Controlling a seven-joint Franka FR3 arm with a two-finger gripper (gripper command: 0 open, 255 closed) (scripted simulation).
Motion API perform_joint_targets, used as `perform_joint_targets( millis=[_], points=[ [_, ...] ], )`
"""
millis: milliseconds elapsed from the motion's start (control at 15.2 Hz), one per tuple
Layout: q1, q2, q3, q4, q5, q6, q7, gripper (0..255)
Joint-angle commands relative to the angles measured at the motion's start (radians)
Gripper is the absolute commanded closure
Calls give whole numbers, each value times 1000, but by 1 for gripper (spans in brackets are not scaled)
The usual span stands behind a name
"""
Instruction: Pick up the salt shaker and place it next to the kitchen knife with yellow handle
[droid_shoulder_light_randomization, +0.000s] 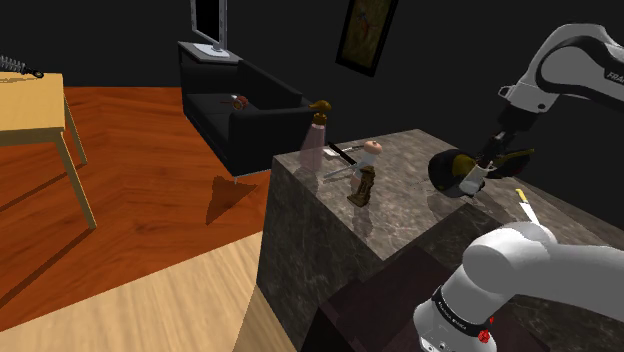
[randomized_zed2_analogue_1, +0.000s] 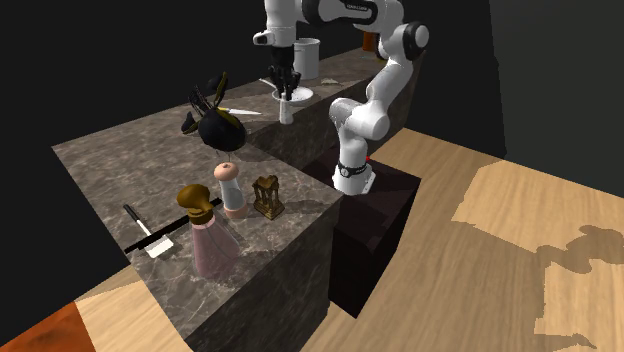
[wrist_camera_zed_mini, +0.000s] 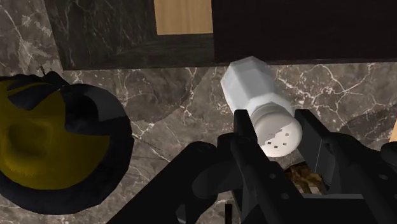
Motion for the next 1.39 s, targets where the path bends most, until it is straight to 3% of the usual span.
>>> perform_joint_targets(
  millis=[0,660,990,1320],
  points=[
    [-9,6,-45,25,-38,-7,-47,255],
    [-19,67,-289,184,-214,-12,-284,255],
    [15,123,-419,301,-280,-3,-400,255],
    [82,188,-563,444,-327,8,-516,255]
  ],
)
